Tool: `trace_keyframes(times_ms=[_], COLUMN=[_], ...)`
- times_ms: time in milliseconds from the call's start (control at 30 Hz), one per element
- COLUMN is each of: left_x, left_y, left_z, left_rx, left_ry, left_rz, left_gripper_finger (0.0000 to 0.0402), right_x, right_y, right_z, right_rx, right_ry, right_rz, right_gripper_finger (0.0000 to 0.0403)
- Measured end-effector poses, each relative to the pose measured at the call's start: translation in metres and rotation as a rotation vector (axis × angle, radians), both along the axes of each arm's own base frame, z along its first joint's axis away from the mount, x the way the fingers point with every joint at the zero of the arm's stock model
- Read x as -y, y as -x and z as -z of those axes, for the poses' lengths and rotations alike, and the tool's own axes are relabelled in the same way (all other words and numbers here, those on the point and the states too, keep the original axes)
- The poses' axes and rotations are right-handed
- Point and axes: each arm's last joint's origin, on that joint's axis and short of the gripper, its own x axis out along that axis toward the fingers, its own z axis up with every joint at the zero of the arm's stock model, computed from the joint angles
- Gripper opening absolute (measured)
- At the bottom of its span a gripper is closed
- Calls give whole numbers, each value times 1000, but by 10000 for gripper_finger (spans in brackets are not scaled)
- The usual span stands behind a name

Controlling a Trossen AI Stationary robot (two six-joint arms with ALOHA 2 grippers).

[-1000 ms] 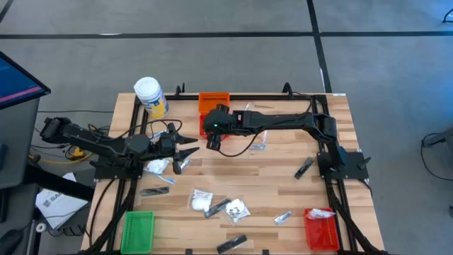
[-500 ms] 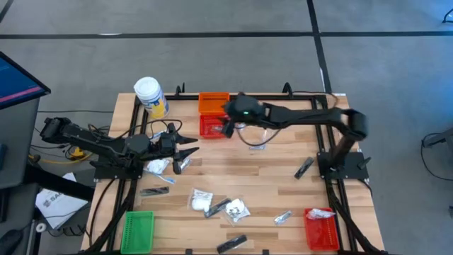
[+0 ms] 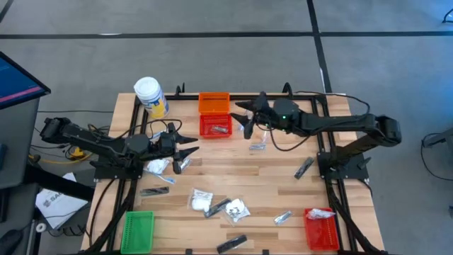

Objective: Pick & Place Travel size toiletries
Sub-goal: Put the blue toothbrush into the green basket

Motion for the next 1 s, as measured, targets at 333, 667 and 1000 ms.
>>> trace_keyframes(times_ms=[333,667,1000], left_x=[6,28,47], left_y=[-1,6,15], left_z=[1,19,28], left_rx=[7,-187,-282], left_ry=[114,149,159], left_rz=[204,304,386], left_gripper_finger=[131,131,131], right_x=[-3,-17,-21], right_y=[4,1,1], right_z=[7,7,7], right_rx=[-80,-117,-117], right_ry=[-75,34,34], right_rz=[-68,-196,-211], right_gripper_finger=[224,224,224])
